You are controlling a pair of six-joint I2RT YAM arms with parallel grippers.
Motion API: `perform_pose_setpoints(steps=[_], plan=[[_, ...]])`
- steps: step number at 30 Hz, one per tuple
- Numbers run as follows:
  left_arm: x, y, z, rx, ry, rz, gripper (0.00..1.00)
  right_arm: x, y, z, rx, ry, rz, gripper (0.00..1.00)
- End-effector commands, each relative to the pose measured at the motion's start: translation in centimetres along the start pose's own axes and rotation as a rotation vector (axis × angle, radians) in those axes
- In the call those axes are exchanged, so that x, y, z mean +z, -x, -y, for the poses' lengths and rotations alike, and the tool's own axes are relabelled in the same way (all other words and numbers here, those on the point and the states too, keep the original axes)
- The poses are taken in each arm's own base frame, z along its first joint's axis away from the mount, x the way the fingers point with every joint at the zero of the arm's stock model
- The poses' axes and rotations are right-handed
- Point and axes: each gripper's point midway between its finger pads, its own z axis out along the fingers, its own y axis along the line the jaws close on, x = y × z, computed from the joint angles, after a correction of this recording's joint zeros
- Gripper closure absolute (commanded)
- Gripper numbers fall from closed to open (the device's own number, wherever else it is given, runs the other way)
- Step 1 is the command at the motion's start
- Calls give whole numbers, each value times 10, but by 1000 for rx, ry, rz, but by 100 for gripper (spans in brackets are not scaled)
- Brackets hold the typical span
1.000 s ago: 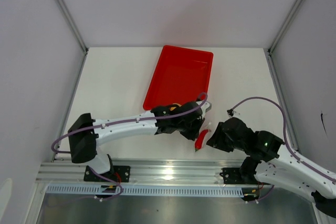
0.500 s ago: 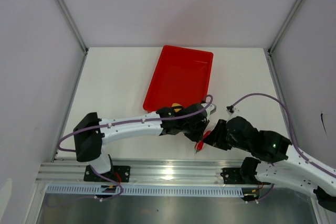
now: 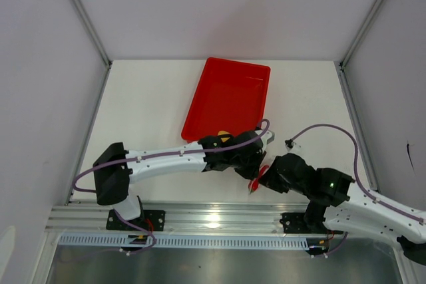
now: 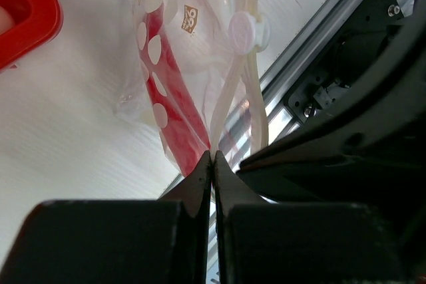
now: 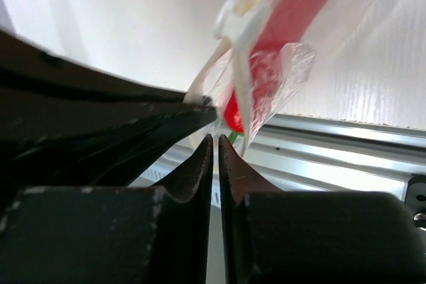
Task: Place the food in the zip-top bag and seal the zipper
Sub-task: Adjust the fake vegetable in the zipper food storage bag.
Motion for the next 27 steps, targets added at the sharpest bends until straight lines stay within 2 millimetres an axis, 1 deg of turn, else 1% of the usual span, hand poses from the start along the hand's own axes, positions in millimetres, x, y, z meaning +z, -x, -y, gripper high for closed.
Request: perform_pose_setpoints(steps=[1, 5, 7, 12, 15, 16, 17, 19, 20, 21, 24, 26, 27], plan=[[-13, 18, 22, -16, -71, 60, 100, 15, 3, 6, 28, -46, 40, 90], [-14, 20, 24, -23, -83, 67, 99, 25, -6, 16, 34, -91, 17, 86], [-14, 21, 26, -27, -90, 71, 99, 26, -8, 19, 37, -111, 11, 86], [-20, 25, 30, -28, -111, 87, 99, 30, -8, 28, 30, -153, 33, 82], [-22, 25, 32, -30, -121, 87, 99, 32, -9, 22, 25, -120, 33, 78], [-24, 27, 34, -33, -129, 93, 100, 34, -10, 17, 25, -100, 32, 76], [-22, 23, 33, -34, -132, 81, 100, 35, -10, 17, 26, -98, 31, 75], [-23, 22, 36, -44, -146, 78, 99, 37, -12, 15, 31, -82, 28, 73], [-23, 23, 38, -48, -159, 86, 100, 38, -12, 15, 32, -80, 26, 73], [-22, 19, 40, -51, -176, 72, 99, 39, -14, 18, 32, -77, 25, 73], [-23, 21, 48, -72, -219, 77, 100, 42, -14, 13, 47, -38, 34, 76], [-24, 18, 56, -90, -260, 61, 99, 45, -13, 11, 44, -11, 47, 80], [-26, 20, 61, -101, -289, 62, 100, 45, -12, 7, 43, 5, 54, 81]])
